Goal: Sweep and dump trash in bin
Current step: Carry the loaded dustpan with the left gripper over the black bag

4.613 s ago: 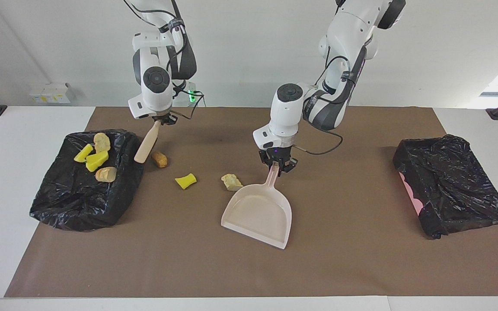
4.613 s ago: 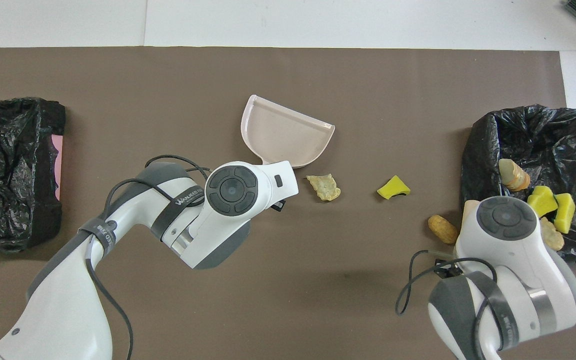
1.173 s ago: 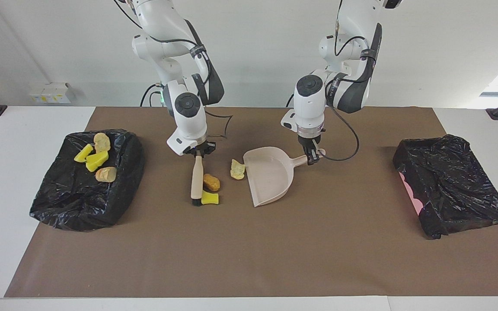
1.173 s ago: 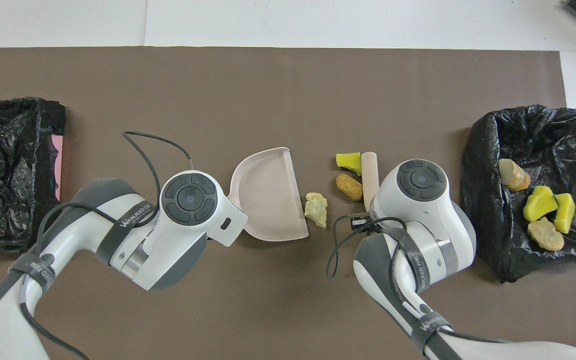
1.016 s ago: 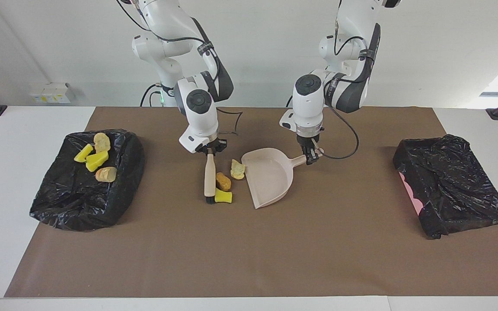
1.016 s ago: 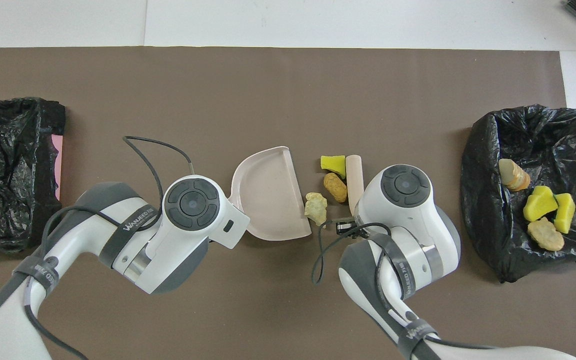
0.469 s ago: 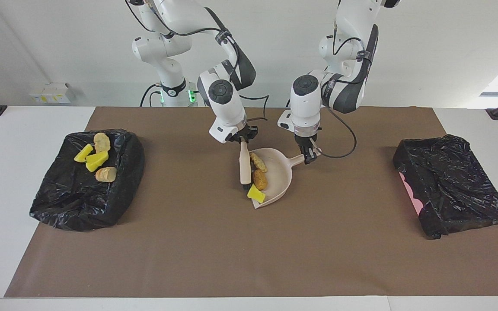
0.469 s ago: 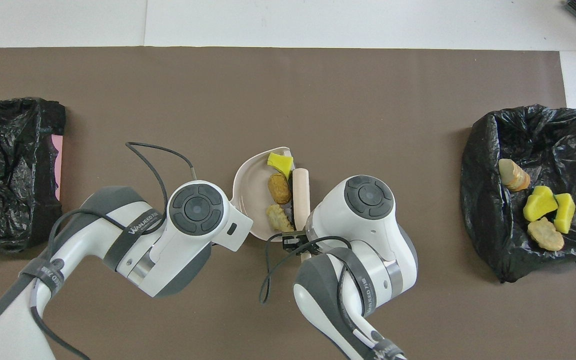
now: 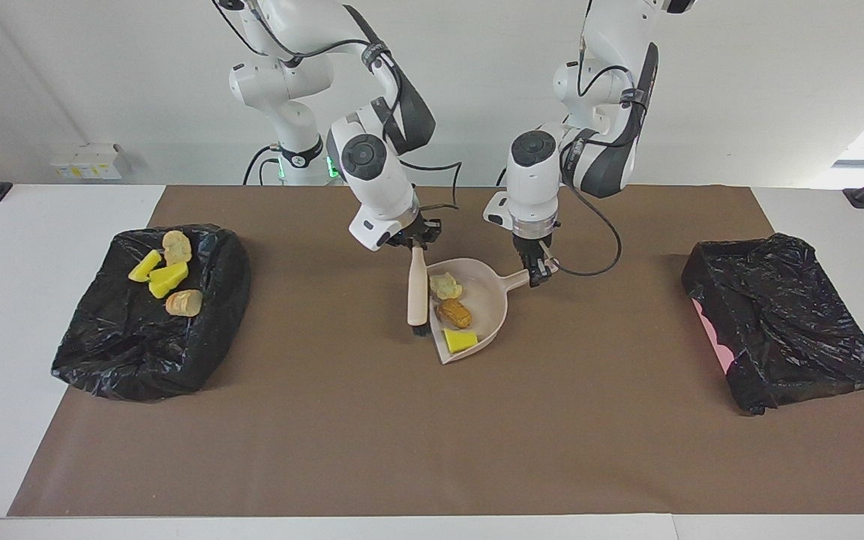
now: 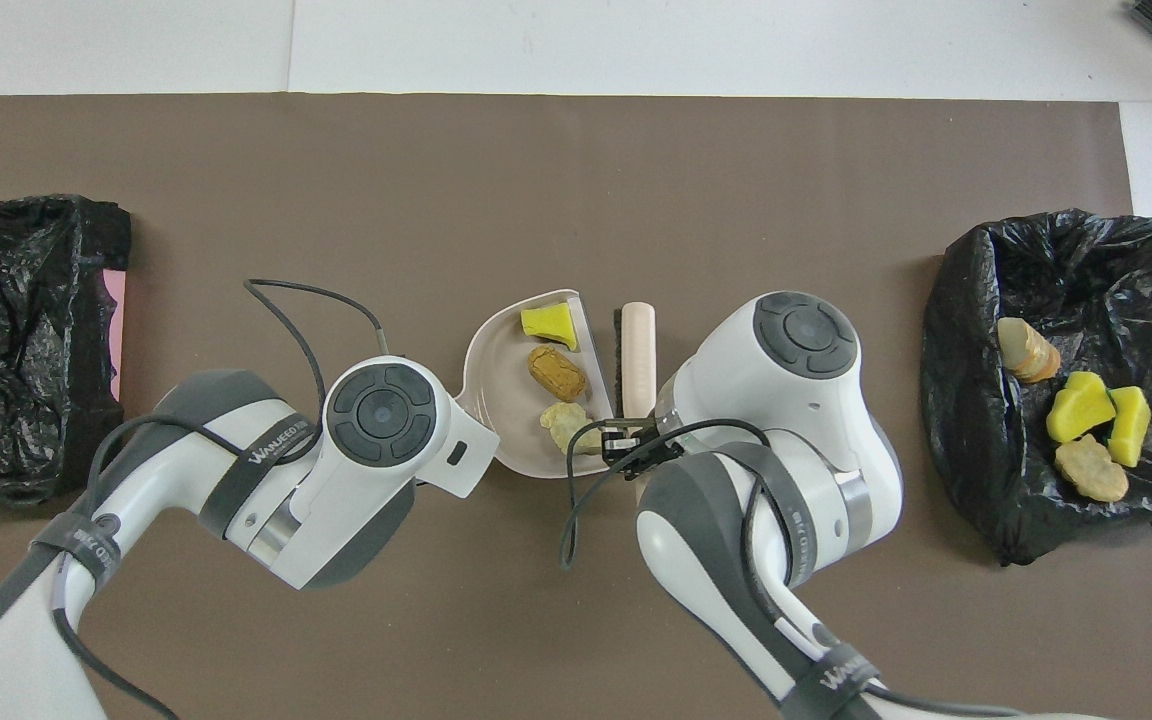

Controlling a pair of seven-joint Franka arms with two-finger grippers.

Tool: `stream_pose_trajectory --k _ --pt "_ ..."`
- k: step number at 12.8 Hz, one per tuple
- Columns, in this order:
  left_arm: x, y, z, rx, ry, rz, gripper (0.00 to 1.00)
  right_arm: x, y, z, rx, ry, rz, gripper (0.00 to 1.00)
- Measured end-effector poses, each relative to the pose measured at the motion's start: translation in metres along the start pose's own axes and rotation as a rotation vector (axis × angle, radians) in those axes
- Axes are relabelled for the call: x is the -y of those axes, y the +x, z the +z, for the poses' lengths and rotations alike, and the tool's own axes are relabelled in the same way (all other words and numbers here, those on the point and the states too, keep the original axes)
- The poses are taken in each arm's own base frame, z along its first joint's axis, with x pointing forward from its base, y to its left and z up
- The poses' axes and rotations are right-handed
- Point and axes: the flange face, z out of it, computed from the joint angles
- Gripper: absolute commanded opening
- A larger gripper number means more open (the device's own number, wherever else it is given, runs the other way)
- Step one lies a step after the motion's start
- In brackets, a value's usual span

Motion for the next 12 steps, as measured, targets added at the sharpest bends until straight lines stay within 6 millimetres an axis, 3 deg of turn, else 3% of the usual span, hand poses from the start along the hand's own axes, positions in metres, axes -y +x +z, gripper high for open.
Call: stream_pose_trajectory --k 2,4,6,9,11,12 --pt "0.004 -0.002 0.0 -0.008 0.006 0.024 0.0 -0.027 0.006 -0.015 -0.024 -0.069 0.001 0.0" --pt "0.011 -0.007 -0.003 -0.012 0.013 0.046 0.0 -0.047 0.012 -0.017 -0.026 -0.113 -0.011 0.0" --pt "0.035 -0.028 -0.008 -0.014 0.03 0.06 0.0 -0.061 0.013 -0.01 -0.011 -0.131 -0.028 0.0" --pt "0.072 -0.075 -0.021 -0.014 0.055 0.068 0.0 -0.046 -0.001 -0.004 -0.006 -0.145 -0.053 0.0" --pt "0.092 -0.116 -0.033 -0.044 0.048 0.095 0.0 -0.018 -0.017 -0.001 -0.015 -0.155 -0.043 0.0" --pt "0.103 -0.146 -0.039 -0.054 0.042 0.112 0.0 -0.001 -0.028 0.002 -0.019 -0.163 -0.034 0.0"
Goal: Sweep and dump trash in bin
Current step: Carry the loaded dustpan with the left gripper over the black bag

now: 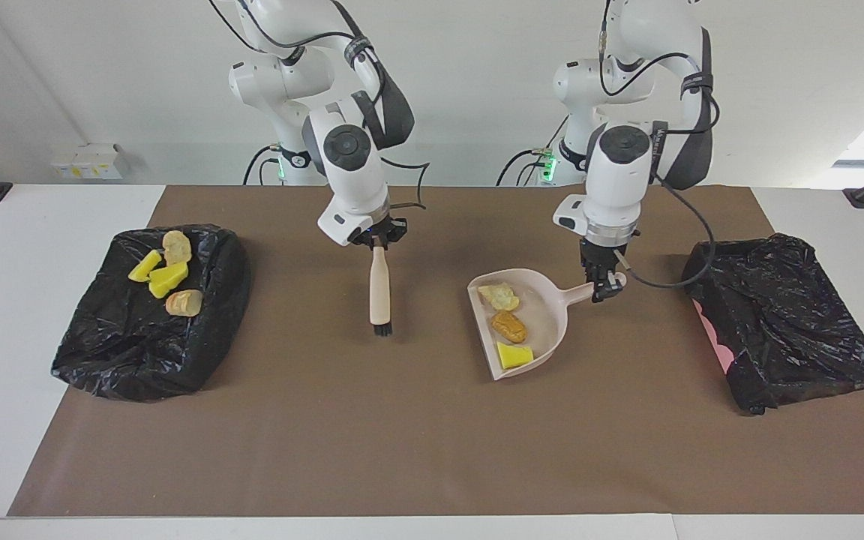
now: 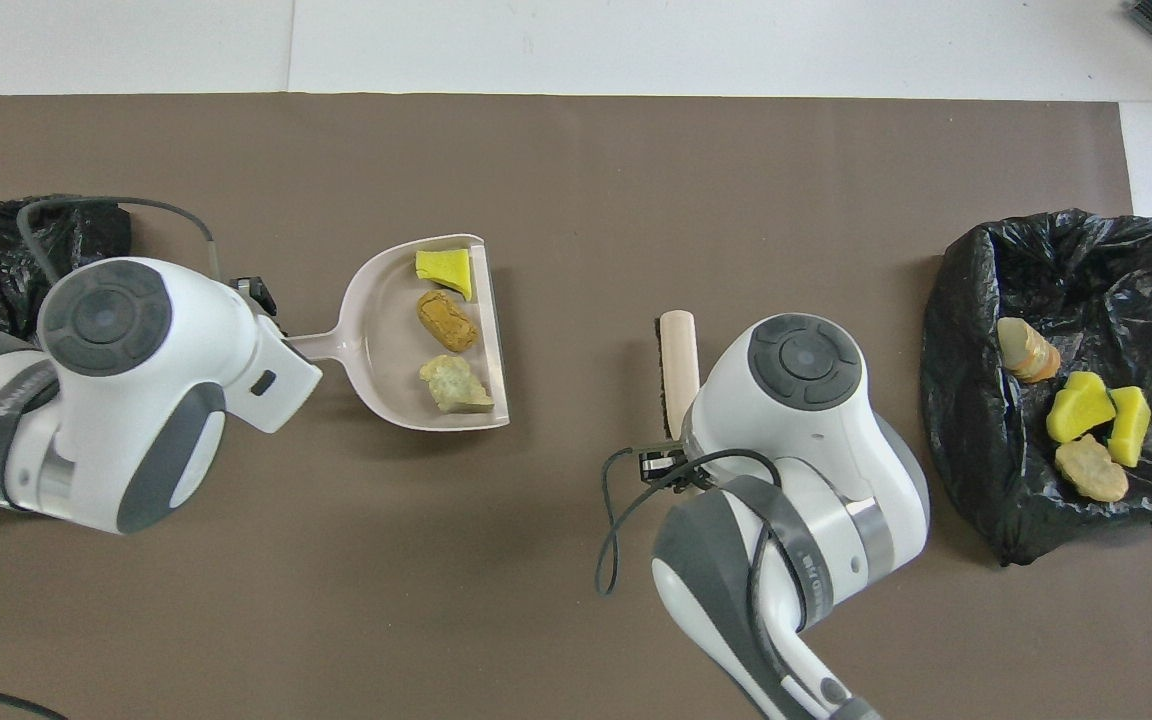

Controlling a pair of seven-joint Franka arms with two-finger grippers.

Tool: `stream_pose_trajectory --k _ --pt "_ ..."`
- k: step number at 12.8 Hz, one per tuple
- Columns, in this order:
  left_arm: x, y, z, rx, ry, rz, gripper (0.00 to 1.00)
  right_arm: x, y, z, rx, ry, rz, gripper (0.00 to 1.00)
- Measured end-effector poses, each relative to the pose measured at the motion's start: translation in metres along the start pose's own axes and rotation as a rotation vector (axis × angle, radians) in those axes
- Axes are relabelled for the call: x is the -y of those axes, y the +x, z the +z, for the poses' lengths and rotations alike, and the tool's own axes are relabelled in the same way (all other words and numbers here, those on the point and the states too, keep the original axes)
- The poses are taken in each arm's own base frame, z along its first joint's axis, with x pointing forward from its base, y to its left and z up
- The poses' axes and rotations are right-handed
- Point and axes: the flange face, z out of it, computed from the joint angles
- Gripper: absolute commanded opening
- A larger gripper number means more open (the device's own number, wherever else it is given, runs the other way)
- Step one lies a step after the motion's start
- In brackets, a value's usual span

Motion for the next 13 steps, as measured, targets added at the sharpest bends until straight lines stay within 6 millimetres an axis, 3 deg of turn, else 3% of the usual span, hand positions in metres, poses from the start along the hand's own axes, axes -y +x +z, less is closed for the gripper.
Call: stream_pose_trajectory --k 3,6,9,10,11,13 --pt "0.016 -0.102 -0.017 -0.017 -0.008 0.035 0.0 0.067 -0.041 0.014 -0.012 -0.025 0.044 0.0" --pt "0.023 -0.197 -0.024 -0.05 -0.001 0.048 0.0 0.132 -0.087 0.042 -0.023 -0.046 0.016 0.0" --pt "0.017 -0.277 -0.025 -0.037 0.008 -0.045 0.0 0.166 -0.106 0.081 -0.021 -0.058 -0.008 0.0" --pt "0.015 -0.298 -0.03 -0.032 0.018 -0.079 0.0 0.169 -0.105 0.093 -0.015 -0.062 -0.004 0.38" --pt "0.014 -0.32 -0.035 -0.027 0.029 -0.11 0.0 0.17 -0.103 0.101 -0.01 -0.066 0.0 0.99" --pt "0.009 -0.367 -0.045 -0.008 0.052 -0.14 0.0 0.169 -0.097 0.101 -0.011 -0.063 0.01 1.0"
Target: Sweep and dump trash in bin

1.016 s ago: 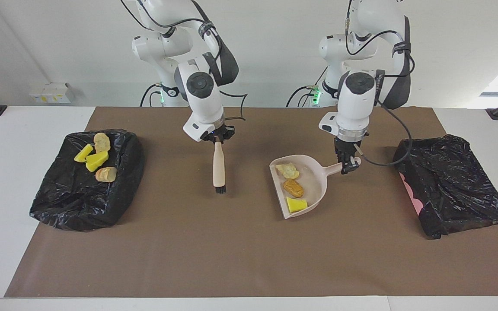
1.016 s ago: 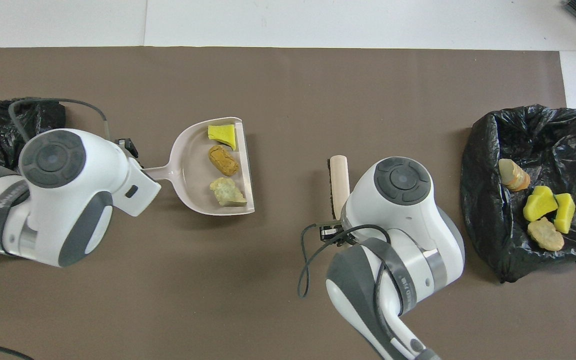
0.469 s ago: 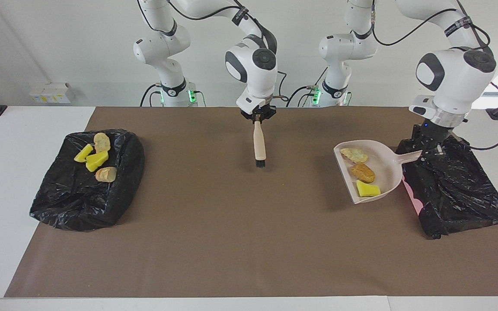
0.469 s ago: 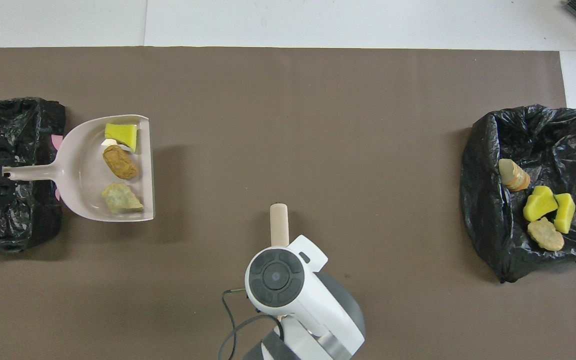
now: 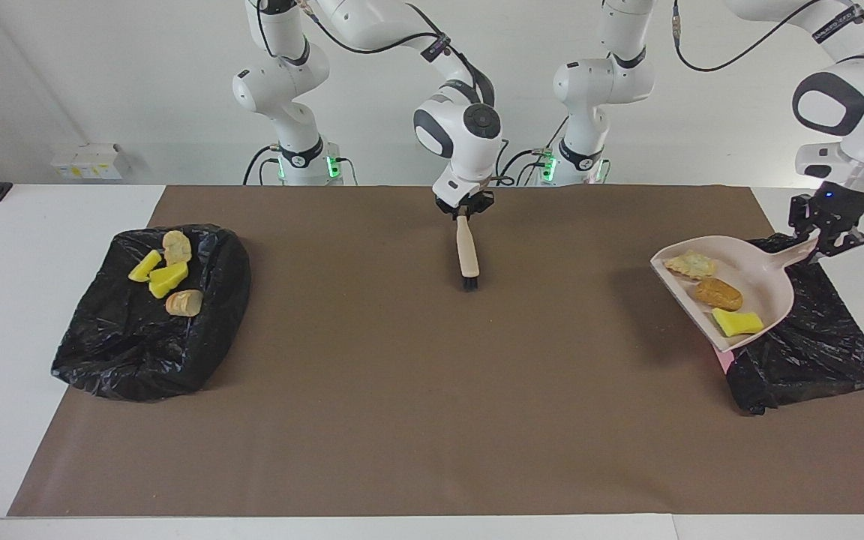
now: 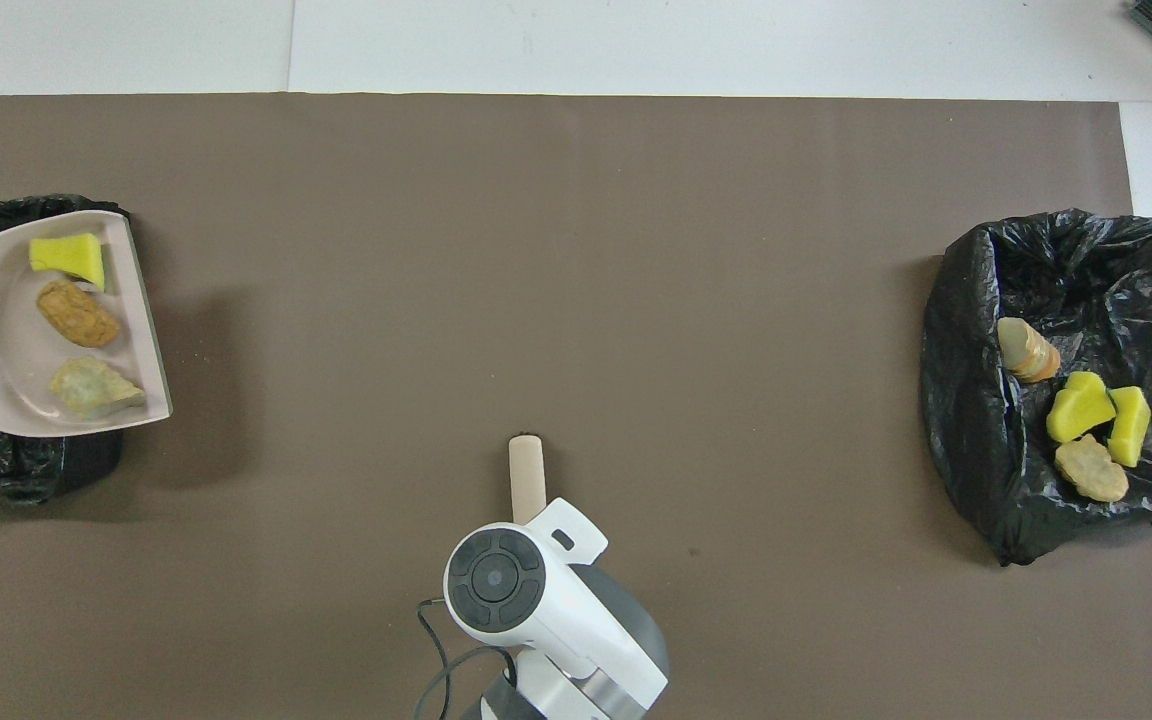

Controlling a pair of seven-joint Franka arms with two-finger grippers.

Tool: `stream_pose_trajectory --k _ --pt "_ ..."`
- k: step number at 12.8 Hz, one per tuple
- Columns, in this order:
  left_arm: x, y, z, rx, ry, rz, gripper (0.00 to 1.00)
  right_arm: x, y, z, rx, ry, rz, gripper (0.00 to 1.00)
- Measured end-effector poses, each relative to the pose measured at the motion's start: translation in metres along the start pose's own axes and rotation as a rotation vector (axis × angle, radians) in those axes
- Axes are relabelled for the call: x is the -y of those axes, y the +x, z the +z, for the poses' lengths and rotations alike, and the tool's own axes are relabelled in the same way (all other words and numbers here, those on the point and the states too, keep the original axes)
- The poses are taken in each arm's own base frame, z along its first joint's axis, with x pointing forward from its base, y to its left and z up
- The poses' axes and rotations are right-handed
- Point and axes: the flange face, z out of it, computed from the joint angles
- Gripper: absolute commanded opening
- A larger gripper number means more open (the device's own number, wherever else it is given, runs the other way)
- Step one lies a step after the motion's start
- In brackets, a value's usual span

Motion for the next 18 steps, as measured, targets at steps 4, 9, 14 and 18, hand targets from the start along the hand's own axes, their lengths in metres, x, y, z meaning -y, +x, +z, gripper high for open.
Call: stream_pose_trajectory --k 4,9,14,18 --pt "0.012 -0.077 -0.015 0.092 0.029 0.019 0.0 -0.008 0.019 -0.045 -0.016 0.0 0.024 1.0" --pt "0.045 -0.094 -0.018 0.396 0.084 0.191 0.0 -0.088 0.066 -0.134 -0.034 -0.006 0.02 1.0" --pt "0.052 -0.086 -0.023 0.676 0.029 0.323 0.0 -0.183 0.111 -0.191 -0.075 -0.054 -0.068 1.0" --pt "0.056 -0.063 -0.057 0.773 -0.007 0.36 0.0 -0.284 0.145 -0.239 -0.105 -0.024 -0.137 1.0"
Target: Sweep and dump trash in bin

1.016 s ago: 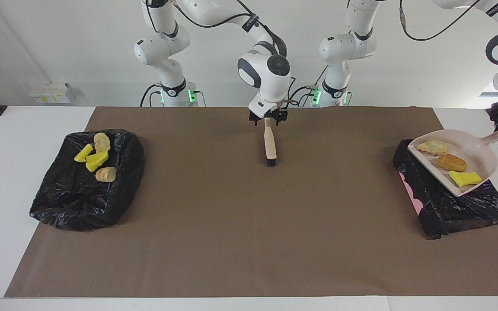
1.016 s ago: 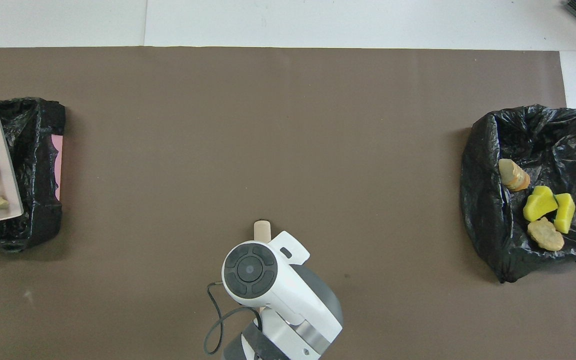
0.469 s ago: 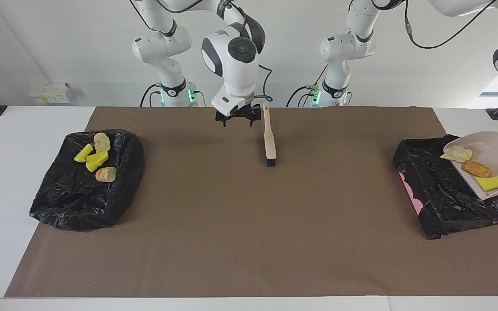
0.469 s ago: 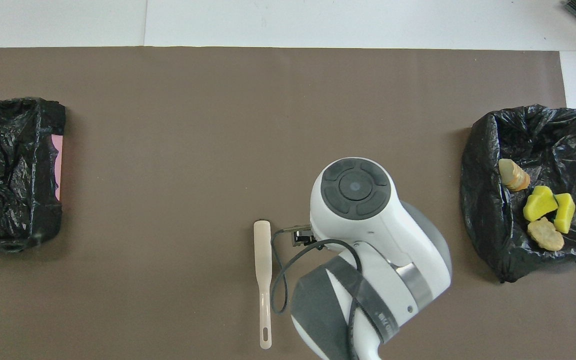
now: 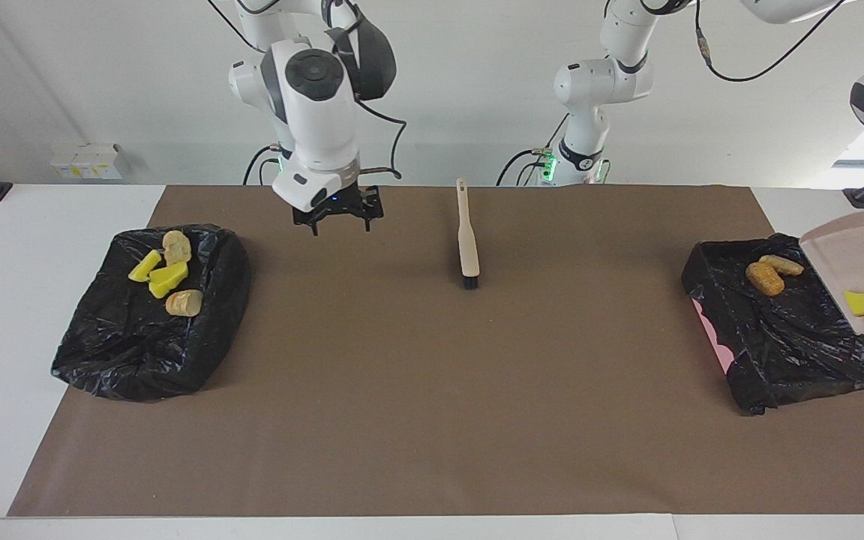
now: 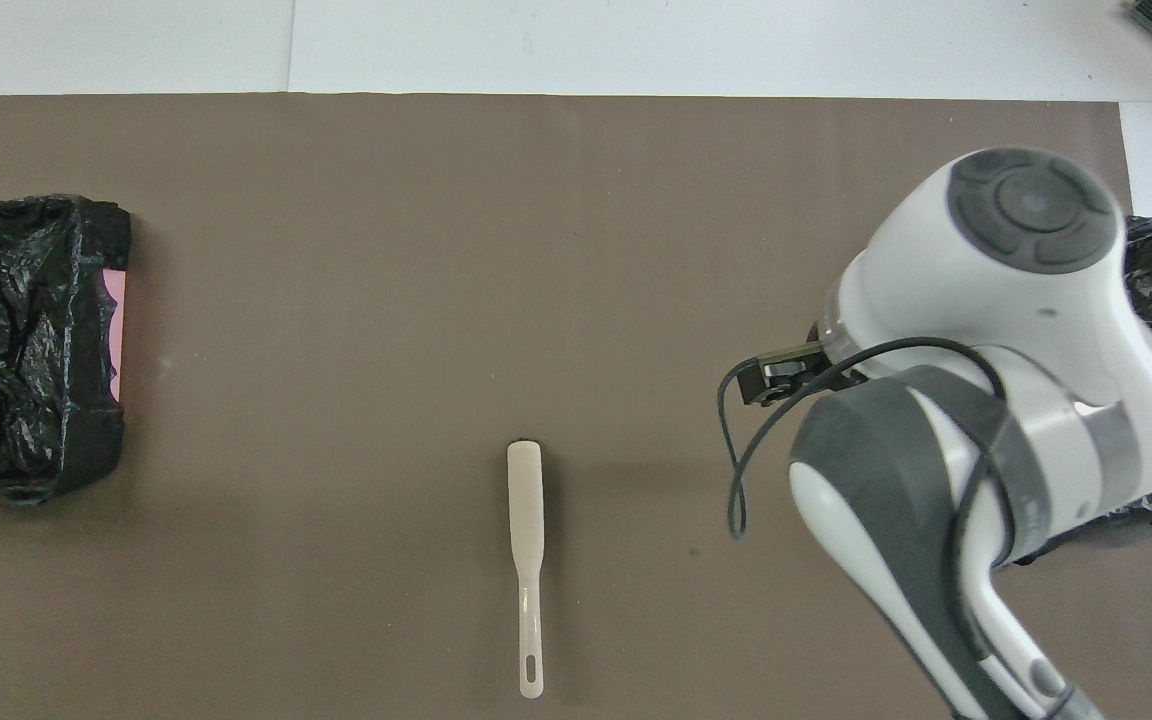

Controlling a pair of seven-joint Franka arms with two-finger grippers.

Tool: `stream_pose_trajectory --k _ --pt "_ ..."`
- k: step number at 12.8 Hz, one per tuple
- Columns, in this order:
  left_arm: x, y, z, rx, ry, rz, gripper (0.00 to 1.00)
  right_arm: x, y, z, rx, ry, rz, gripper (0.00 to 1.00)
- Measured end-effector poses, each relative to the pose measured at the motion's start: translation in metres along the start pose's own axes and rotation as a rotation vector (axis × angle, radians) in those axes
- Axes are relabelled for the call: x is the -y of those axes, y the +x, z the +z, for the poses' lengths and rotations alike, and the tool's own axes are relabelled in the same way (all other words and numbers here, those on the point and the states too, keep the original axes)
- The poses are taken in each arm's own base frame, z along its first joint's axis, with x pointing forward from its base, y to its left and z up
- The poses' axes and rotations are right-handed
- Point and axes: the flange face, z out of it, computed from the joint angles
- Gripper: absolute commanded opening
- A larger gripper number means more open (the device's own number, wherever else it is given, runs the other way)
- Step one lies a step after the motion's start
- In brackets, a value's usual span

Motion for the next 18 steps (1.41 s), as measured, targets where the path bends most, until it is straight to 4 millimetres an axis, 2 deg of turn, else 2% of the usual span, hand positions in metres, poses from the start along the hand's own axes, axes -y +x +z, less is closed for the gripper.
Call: stream_pose_trajectory --k 3,6,8,10,12,14,16,18 --pt "0.001 0.0 -0.038 0.089 -0.039 -0.018 0.0 -0.07 0.005 -0.021 -0.032 0.014 -0.04 1.0" --pt "0.01 0.011 -0.055 0.169 -0.05 -0.001 0.0 -0.129 0.002 -0.026 -0.031 0.022 0.007 1.0" --pt "0.014 0.015 -0.063 0.2 -0.06 0.014 0.0 -0.155 -0.005 -0.034 -0.045 0.023 0.054 1.0" --pt "0.019 0.022 -0.087 0.196 -0.036 0.005 0.0 -0.178 -0.017 -0.045 -0.061 0.023 0.1 1.0" --pt "0.016 0.032 -0.116 0.098 -0.027 -0.074 0.0 -0.189 -0.029 -0.055 -0.07 0.027 0.161 1.0" --pt "0.017 0.056 -0.135 -0.082 -0.047 -0.192 0.0 -0.19 -0.032 -0.058 -0.074 0.029 0.195 1.0" --pt "0.016 0.082 -0.138 -0.29 -0.095 -0.341 0.0 -0.19 -0.033 -0.059 -0.077 0.029 0.2 1.0" --pt "0.017 0.108 -0.142 -0.421 -0.177 -0.489 0.0 -0.19 -0.035 -0.064 -0.068 0.037 0.204 1.0"
